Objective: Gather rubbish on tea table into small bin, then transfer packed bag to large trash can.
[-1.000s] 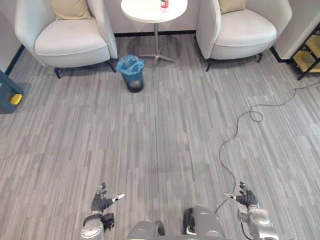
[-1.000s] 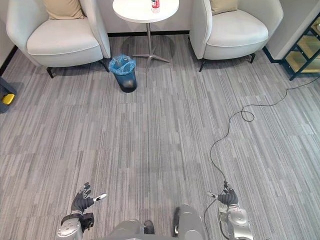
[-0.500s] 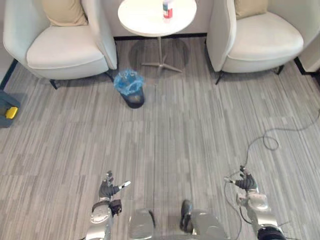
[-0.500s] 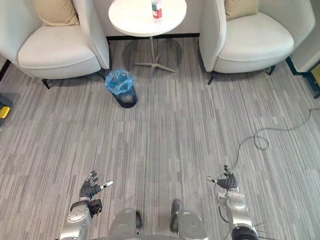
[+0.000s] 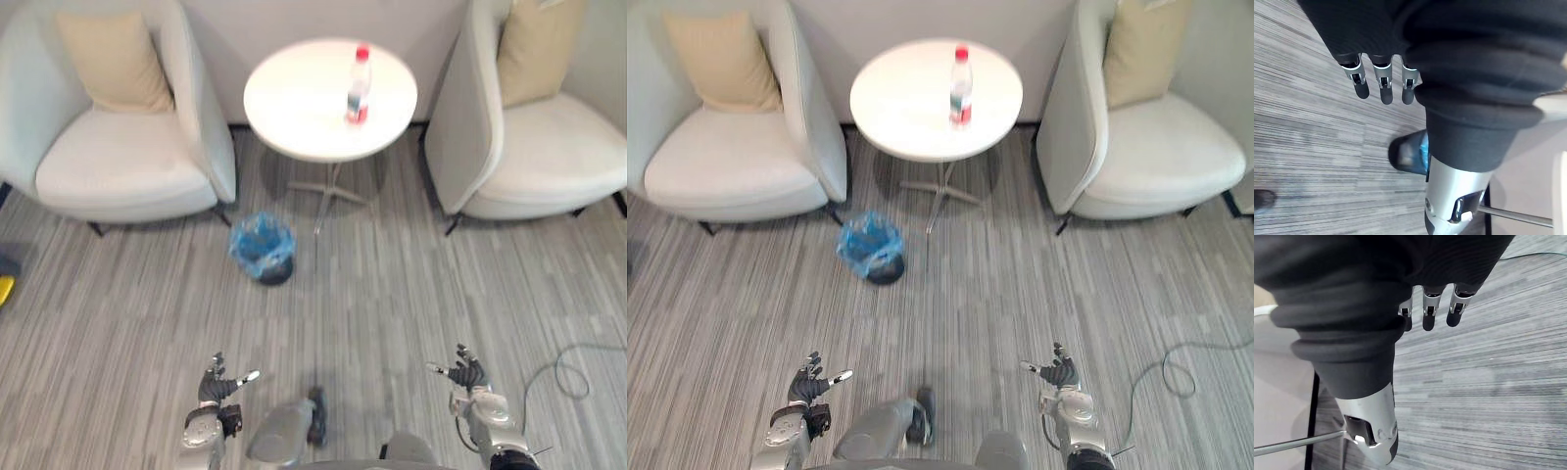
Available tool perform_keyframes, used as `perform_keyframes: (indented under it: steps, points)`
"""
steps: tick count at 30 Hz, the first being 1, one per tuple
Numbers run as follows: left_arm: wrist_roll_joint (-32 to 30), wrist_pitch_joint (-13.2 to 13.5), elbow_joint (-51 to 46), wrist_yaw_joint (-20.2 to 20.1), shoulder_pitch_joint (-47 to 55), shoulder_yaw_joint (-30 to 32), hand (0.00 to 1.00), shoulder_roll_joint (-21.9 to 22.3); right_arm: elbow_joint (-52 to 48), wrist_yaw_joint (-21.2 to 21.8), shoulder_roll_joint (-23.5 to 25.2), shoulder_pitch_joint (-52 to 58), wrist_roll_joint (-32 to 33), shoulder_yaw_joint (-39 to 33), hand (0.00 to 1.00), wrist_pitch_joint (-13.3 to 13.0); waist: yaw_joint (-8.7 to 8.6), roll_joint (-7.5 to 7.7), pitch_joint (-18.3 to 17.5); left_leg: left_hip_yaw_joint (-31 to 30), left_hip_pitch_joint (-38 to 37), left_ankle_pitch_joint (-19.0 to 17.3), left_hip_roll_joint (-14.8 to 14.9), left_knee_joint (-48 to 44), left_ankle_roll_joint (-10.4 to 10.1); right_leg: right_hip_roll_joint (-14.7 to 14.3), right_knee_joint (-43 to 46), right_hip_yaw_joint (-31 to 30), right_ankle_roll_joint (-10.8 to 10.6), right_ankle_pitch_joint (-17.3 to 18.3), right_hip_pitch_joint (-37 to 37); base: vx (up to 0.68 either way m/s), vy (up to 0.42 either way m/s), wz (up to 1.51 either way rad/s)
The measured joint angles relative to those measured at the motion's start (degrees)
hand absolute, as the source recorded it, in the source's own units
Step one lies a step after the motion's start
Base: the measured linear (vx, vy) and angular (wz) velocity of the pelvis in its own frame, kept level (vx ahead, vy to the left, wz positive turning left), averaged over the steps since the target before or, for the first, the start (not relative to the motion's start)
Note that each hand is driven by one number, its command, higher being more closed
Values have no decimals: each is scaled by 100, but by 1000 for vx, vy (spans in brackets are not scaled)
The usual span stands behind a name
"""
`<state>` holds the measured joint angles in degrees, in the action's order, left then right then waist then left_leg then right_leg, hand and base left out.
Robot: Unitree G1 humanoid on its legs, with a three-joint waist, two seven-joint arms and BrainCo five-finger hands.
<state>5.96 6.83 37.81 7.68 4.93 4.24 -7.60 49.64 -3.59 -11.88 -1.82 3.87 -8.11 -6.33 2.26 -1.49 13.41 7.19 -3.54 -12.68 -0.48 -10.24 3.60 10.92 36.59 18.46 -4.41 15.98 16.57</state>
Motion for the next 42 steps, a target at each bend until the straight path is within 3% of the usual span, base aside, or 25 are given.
perform_keyframes:
  steps: [1,2,3,4,5,6,8,9,10,11,12,14,15,16,17,19,21,25,28,30,31,32,35,42]
  points:
    - [0,1,2,4,-13,2,0,-4,36,1,-3,-15,-1,-6,0,0,-12,-15,8,-30,-99,-46,50,35,-78,-103,-483,-26,-6,-117,81,561,-131,35]
    - [0,-1,7,7,-71,2,0,-28,91,1,5,7,-4,-12,0,9,-31,-1,8,-112,-270,-172,127,39,-293,-361,-1492,-214,24,-575,181,574,-167,49]
    - [0,-2,12,9,-67,3,0,-51,131,0,14,74,-12,-15,0,19,-61,40,-5,-176,-500,-329,170,33,-537,-553,-2205,-522,171,-1318,179,586,-189,60]
    - [-1,-2,19,10,-46,12,0,-55,136,1,14,133,-18,-15,0,22,-97,77,-24,-257,-579,-404,181,24,-644,-612,-2238,-690,304,-1875,146,592,-203,56]
    - [-2,-5,104,20,6,42,0,73,175,-5,-66,108,-58,-40,0,29,-142,-146,-99,-367,-649,-432,413,-97,-716,-755,-1935,-660,484,-1891,161,491,-174,38]
    - [-2,1,104,10,16,44,0,69,166,-3,-69,87,-69,-44,0,24,-151,-174,-133,-395,-507,-403,530,-431,-768,-786,-1847,-581,547,-1659,149,709,-300,31]
    - [-2,-4,123,11,-75,45,0,118,165,-6,-77,5,-120,-42,0,15,-156,-199,-90,-382,192,-158,721,-2047,-841,-880,-1935,-418,624,-1373,-138,621,-295,35]
    - [-2,-5,129,7,-116,40,0,219,165,-19,-69,25,-116,-28,0,21,-123,-191,-29,-306,714,224,975,-3315,-778,-955,-2211,-330,659,-1334,-637,520,-209,39]
    - [-1,-4,145,0,-87,35,0,291,155,-37,-4,81,-97,-33,0,14,-90,-131,21,49,919,52,1199,-4010,-682,-1010,-2511,-316,685,-1317,-1197,509,-183,28]
    - [-1,-8,163,-4,-69,30,0,321,134,-56,27,83,-78,-40,0,8,-52,-93,26,206,999,-52,1247,-4110,-632,-1002,-2641,-318,691,-1314,-1429,462,-140,2]
    - [1,-6,157,-9,-52,23,0,397,45,-113,58,103,21,-67,0,-29,24,-25,18,490,1220,-196,1229,-3946,-557,-941,-2860,-368,691,-1314,-1735,336,-77,-11]
    - [1,-3,156,-12,-71,17,0,473,33,-143,56,-8,70,-254,0,-93,62,-29,17,734,1757,-238,1092,-3015,-493,-846,-3103,-425,660,-1295,-1950,413,15,-20]
    - [0,-3,170,-9,-91,-1,0,468,27,-156,49,-25,75,-335,0,-99,60,-112,-3,740,1890,-61,934,-2049,-625,-785,-3097,-450,413,-1136,-1997,377,86,-16]
    - [-1,-3,222,-10,-73,-29,0,483,27,-159,10,11,76,-353,0,-97,58,-202,7,739,1884,279,916,-1441,-661,-848,-3092,-452,326,-1073,-2051,321,126,-18]
    - [-2,-3,280,-12,6,-37,0,523,38,-166,-37,102,76,-414,0,-82,72,-484,-30,625,1872,1020,977,-983,-221,-1024,-3038,-514,179,-801,-2164,245,109,-3]
    - [1,-8,331,-1,58,-12,0,453,40,-173,74,221,65,-429,0,-7,84,-172,-74,699,1709,851,651,-905,-182,-626,-2745,-667,-1,-485,-2137,310,130,2]
    - [5,-16,343,0,77,-18,0,448,2,-179,81,222,43,-426,0,13,150,-37,-71,850,1597,531,448,-879,-157,-333,-2163,-819,-116,-198,-1938,263,114,-20]
    - [7,-32,349,9,192,-33,0,287,-691,-273,95,222,-149,-80,0,2,73,-11,-61,927,1008,341,270,-596,-2,-49,-147,-1255,-266,-254,-1185,230,88,-10]
    - [7,-9,314,21,112,-38,0,92,-1386,-369,66,196,-455,149,0,-51,-44,-19,-72,825,706,342,308,-431,-5,-225,-322,-1404,-146,-28,-750,273,-12,32]
    - [8,2,309,26,101,-37,0,46,-1655,-404,69,180,-683,197,0,-112,-89,-4,-81,746,687,348,329,-462,-16,-339,-1077,-1412,-89,-133,-649,228,-89,28]
    - [9,4,306,26,124,-35,0,-19,-1881,-405,87,216,-876,254,0,-119,-90,112,-147,693,671,336,254,-471,-80,-379,-1908,-1385,23,-801,-650,287,-156,49]
    - [14,-12,331,28,149,-42,0,66,-2057,-404,21,292,-1054,323,0,-127,-140,26,-187,557,600,271,296,-443,-202,-430,-2055,-1361,69,-1123,-730,261,-133,35]
    - [12,7,272,14,320,-159,0,229,-2756,-394,-3,537,-1503,565,0,-201,-117,-141,-327,539,411,317,474,-167,-372,-647,-2657,-1356,147,-1256,-1074,250,-105,-10]
    - [-2,45,273,-6,377,-365,0,288,-3348,-318,-13,1085,-1989,725,0,-278,-151,-153,-425,349,-39,402,525,214,-509,-740,-3177,-1072,176,-1280,-1715,136,-55,14]
